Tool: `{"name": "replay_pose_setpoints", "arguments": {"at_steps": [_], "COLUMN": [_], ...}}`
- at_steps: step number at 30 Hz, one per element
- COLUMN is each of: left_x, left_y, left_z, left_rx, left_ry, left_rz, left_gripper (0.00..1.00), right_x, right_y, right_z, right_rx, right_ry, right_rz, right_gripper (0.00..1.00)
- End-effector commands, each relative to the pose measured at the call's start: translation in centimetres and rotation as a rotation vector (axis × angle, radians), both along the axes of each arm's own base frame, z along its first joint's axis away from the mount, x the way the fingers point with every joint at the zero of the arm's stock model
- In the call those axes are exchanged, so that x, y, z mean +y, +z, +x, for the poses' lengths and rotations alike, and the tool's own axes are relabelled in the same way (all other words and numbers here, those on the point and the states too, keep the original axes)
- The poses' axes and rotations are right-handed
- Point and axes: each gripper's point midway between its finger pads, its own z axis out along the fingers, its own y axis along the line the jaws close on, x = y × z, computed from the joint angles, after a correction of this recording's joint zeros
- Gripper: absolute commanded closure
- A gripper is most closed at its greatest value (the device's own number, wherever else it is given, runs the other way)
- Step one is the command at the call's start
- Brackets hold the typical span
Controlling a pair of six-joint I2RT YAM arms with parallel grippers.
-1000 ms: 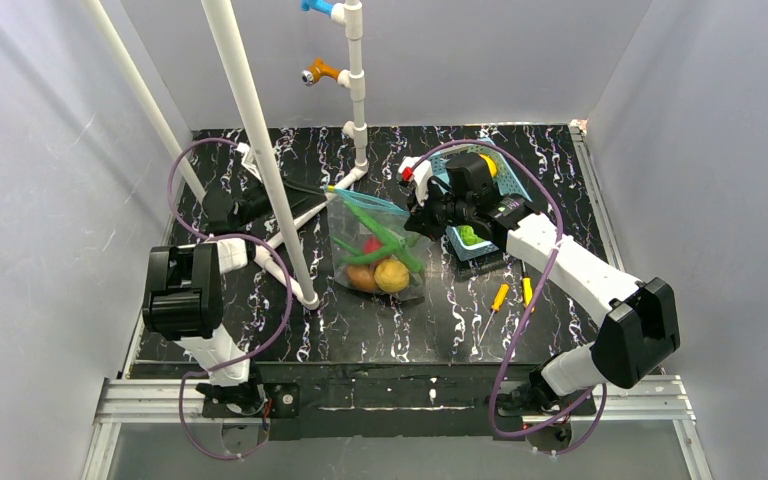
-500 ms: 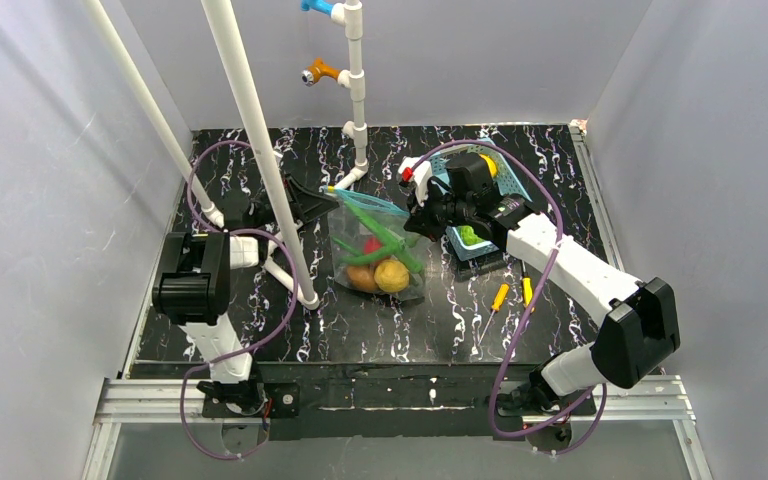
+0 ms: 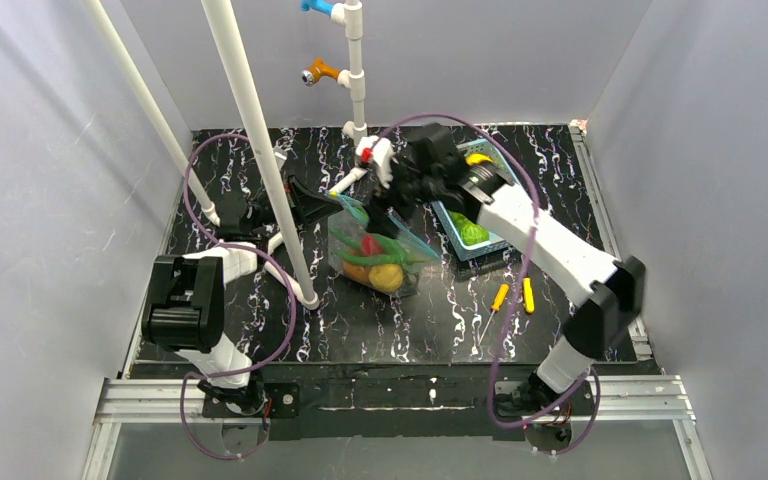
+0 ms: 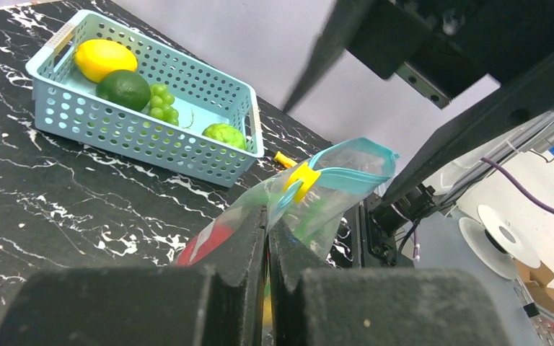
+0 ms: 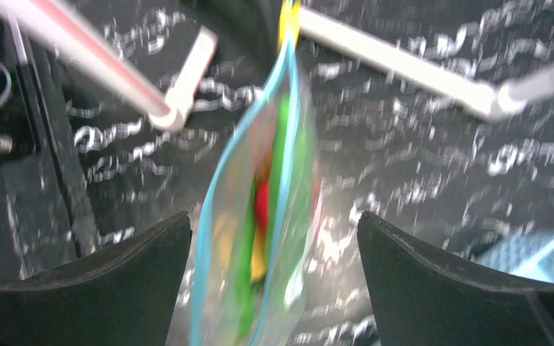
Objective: Place the food in the zip-top bag and seal the zipper
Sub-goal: Zip the zipper food storage bag at the center of the board.
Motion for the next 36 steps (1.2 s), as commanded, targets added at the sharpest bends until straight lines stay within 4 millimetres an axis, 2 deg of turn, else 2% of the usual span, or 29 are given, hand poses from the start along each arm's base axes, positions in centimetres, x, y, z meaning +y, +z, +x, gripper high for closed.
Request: {"name": "replay_pose_setpoints", "arguments": {"at_steps": [1, 5, 8, 11, 14, 20, 23, 28, 35, 36], "left_x": [-0.8, -1.2, -1.2, -1.2, -1.3, -1.3, -1.3, -1.3, -1.3, -1.3], "left_y": [0.9, 0.8, 0.7, 0.8, 1.0, 1.1, 1.0, 1.0, 0.8, 0.7], "left_z": [-1.3, -1.2, -1.1, -1.1, -1.1, -1.3, -1.3, -1.3, -1.1, -1.1], "left_rx": [-0.054, -0.012, -0.001, 0.001, 0.001, 0.001, 0.001, 0.001, 0.015, 0.017], "left_ry": [-0.031, -0.044, -0.045, -0.048, -0.053, -0.063, -0.064, -0.064, -0.057, -0.054], "left_rz": [0.025, 0.037, 0.041, 0.04, 0.032, 0.03, 0.032, 0.034, 0.04, 0.043], "left_gripper": [1.0, 1.0, 1.0, 1.0, 1.0, 1.0, 1.0, 1.0, 1.0, 1.0], "right_x": [4.7, 7.2, 8.2, 8.1, 8.0, 8.2, 8.4, 8.5, 8.3, 8.2], "right_y": [3.5, 4.5, 4.2, 3.7, 3.2, 2.8, 2.7, 3.0, 3.0, 2.9], "right_z": [1.1, 2.4, 2.9, 2.8, 2.4, 2.9, 3.1, 3.2, 3.5, 3.5], "right_rx": [-0.056, -0.101, -0.089, -0.084, -0.074, -0.086, -0.084, -0.086, -0.103, -0.105], "right_ry": [0.101, 0.066, 0.057, 0.056, 0.076, 0.068, 0.066, 0.06, 0.05, 0.046], "right_rz": [0.021, 0.008, -0.003, -0.012, -0.013, -0.018, -0.025, -0.01, -0.013, -0.015], "right_gripper": [0.08, 0.11, 0.2, 0.28, 0.47, 0.49, 0.65, 0.71, 0.98, 0.99]}}
